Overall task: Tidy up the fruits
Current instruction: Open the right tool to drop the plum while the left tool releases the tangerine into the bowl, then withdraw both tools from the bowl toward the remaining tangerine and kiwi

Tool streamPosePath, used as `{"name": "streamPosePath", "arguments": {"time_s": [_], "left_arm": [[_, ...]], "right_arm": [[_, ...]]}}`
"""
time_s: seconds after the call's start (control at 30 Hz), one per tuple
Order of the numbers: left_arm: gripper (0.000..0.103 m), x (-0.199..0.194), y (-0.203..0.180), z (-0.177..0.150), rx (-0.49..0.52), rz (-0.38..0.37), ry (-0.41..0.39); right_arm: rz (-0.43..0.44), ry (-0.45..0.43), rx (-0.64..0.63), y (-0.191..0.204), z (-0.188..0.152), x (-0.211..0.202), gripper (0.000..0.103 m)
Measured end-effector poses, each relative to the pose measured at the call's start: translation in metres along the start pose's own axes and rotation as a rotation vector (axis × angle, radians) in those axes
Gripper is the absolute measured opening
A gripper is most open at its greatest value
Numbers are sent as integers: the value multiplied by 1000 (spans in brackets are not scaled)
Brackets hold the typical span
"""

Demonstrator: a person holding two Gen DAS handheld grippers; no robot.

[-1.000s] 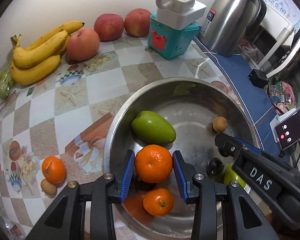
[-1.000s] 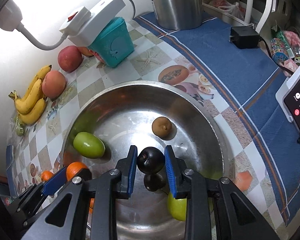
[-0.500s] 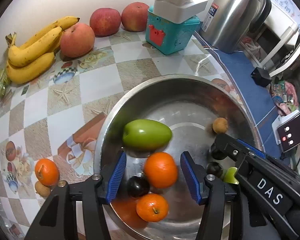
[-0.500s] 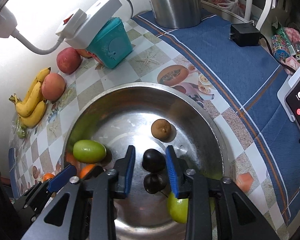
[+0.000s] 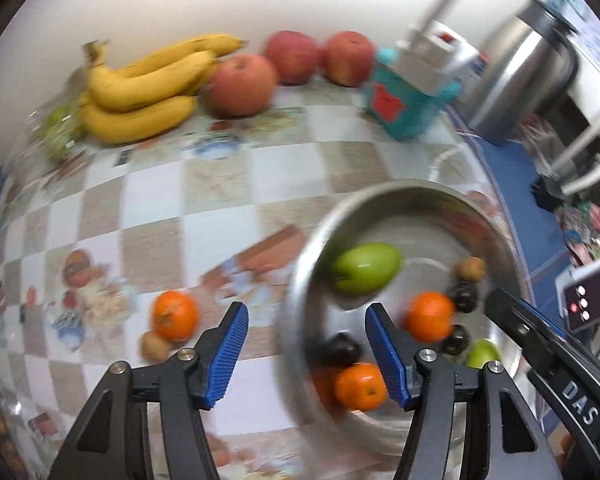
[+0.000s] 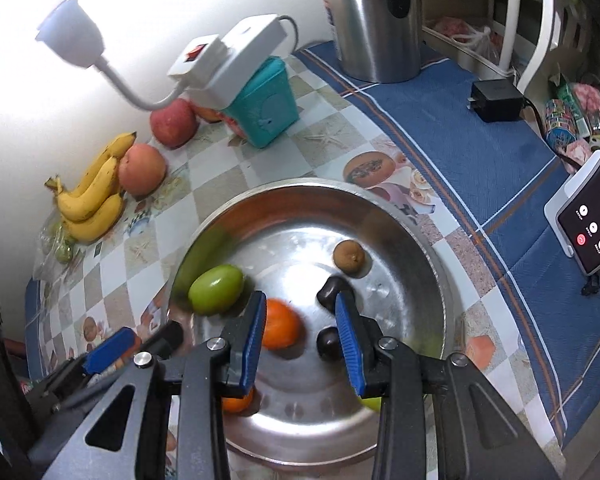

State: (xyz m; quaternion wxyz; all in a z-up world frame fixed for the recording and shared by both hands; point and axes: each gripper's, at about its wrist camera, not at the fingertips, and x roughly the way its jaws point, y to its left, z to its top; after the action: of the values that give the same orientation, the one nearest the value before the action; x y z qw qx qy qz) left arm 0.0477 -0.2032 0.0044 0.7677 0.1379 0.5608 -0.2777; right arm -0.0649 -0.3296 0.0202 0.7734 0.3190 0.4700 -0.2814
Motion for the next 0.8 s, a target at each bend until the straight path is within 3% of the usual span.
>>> {"name": "streamPosePath", "arguments": {"time_s": [0.17, 0.23, 0.3, 0.53, 0.63, 0.67, 0.8], "left_arm": [[69, -9, 34, -6, -92, 66, -13], [73, -13, 47, -9, -127, 100, -17], [77, -17, 61, -13, -161, 134, -27], [98, -28, 92, -24, -212, 206, -55], [102, -32, 101, -28, -225, 215, -71], [102, -32, 104, -29, -226, 221, -75], [103, -34, 112, -34, -225, 252, -74]], "right_arm": [[-4, 15, -38, 14, -11, -1, 37], [-11, 18, -53, 21, -14, -1, 44], [-24, 12, -66, 27, -18, -2, 63], [-51, 21, -79, 36, -24, 1, 73], [-56, 22, -83, 39, -25, 3, 77], [-57, 23, -84, 40, -26, 4, 83], [-59, 21, -98, 47, -27, 5, 84]]}}
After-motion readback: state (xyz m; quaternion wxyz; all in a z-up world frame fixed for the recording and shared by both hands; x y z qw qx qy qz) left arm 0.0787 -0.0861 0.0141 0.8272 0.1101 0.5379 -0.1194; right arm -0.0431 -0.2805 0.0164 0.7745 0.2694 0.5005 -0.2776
